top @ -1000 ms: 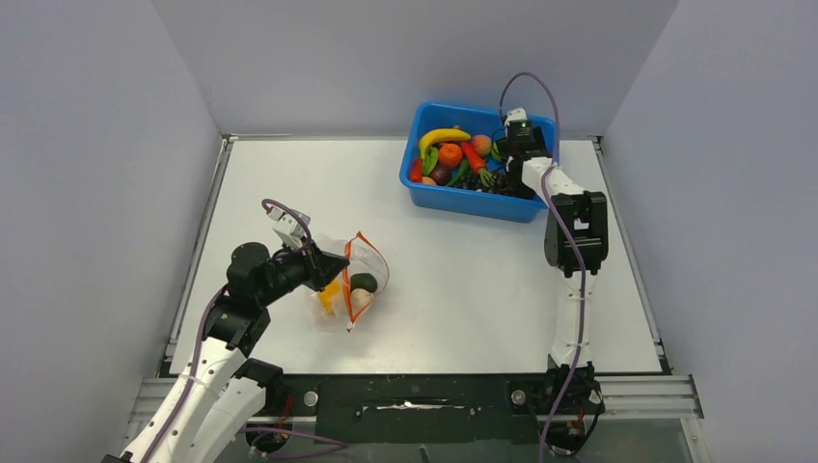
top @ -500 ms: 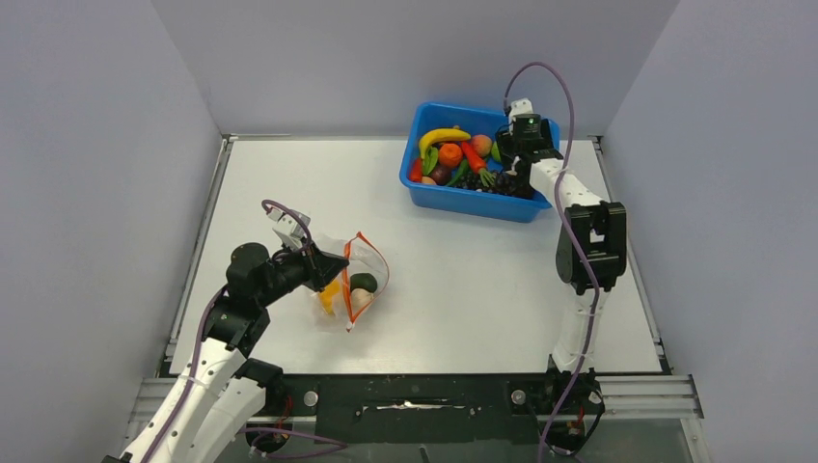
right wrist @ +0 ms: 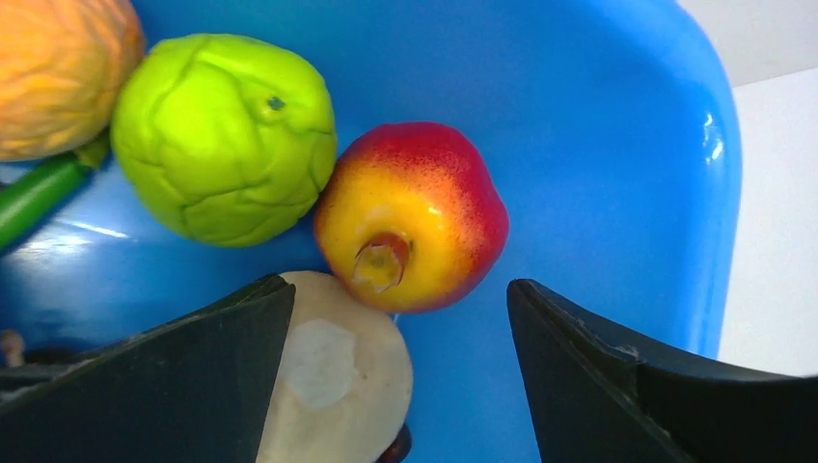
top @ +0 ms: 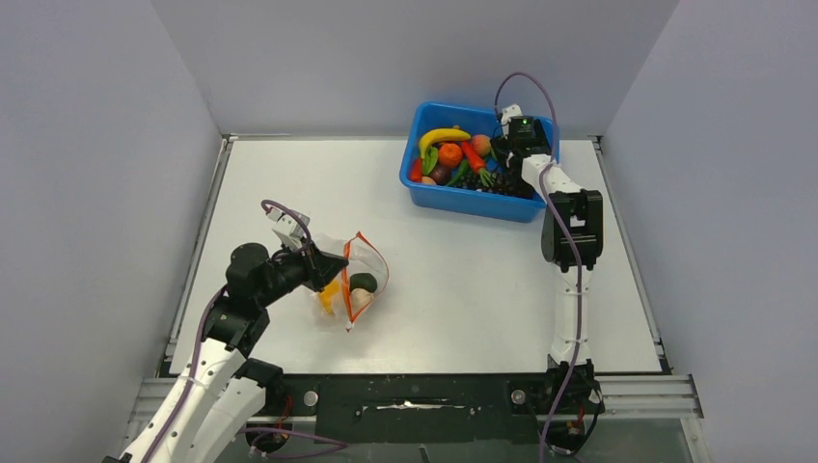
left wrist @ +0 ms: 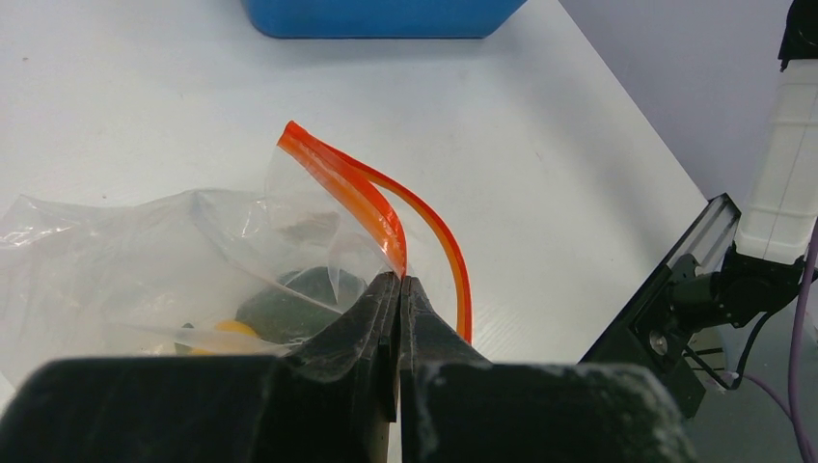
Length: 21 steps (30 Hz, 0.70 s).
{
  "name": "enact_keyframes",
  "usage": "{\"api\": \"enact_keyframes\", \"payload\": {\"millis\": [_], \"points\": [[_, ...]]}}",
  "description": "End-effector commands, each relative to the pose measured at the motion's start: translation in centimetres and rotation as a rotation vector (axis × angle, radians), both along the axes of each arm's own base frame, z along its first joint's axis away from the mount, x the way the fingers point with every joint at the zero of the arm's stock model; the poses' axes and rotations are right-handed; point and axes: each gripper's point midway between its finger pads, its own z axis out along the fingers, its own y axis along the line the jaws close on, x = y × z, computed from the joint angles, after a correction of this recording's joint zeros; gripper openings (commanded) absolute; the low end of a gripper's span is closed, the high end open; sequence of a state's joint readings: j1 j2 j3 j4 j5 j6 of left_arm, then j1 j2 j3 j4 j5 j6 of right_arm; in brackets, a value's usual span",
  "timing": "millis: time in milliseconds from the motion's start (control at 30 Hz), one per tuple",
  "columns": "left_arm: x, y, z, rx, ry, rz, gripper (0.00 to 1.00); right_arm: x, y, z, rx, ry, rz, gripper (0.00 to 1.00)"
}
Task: Place the food in the zip-top bag and seal the zipper
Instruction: Pick up the fake fruit from the bin.
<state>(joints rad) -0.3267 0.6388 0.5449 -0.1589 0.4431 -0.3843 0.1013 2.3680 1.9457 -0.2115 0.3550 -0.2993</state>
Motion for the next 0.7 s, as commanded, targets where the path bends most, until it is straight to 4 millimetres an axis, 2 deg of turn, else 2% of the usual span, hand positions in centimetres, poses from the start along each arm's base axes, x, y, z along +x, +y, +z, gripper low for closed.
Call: {"api": "enact_keyframes", "payload": {"millis": [0, 200, 333, 400, 533, 600, 667], "points": [[0.2, -0.1, 0.8, 0.001, -0.029, -0.004, 0.0, 2.4, -1.3, 3.7, -0.051, -0.09, 0.022, 0.86], [0.5, -0.1, 0.4, 0.009, -0.016, 0.001, 0.0, 3.0, -1.5, 1.5, -0.068, -0.073, 0.051, 0.91], [0.5, -0.1, 0.3, 0.013, -0.012, 0.0, 0.0, 3.6, -1.8, 0.3, -0.054, -0.072, 0.072, 0.9], [0.5, 0.0, 0.3, 0.014, -0.013, 0.003, 0.0, 3.8, -1.8, 0.1, -0.064, -0.071, 0.078, 0.85], [0.5, -0.1, 0.3, 0.014, -0.014, 0.003, 0.0, 3.8, -2.0, 0.3, -0.077, -0.08, 0.083, 0.65], [0.6, -0.1, 0.3, 0.014, -0.014, 0.003, 0.0, 3.8, -2.1, 1.1, -0.081, -0.102, 0.078, 0.61], [0.6, -0.1, 0.3, 0.014, -0.012, 0.001, 0.0, 3.3, -2.2, 0.9, -0.081, -0.099, 0.07, 0.58]]}}
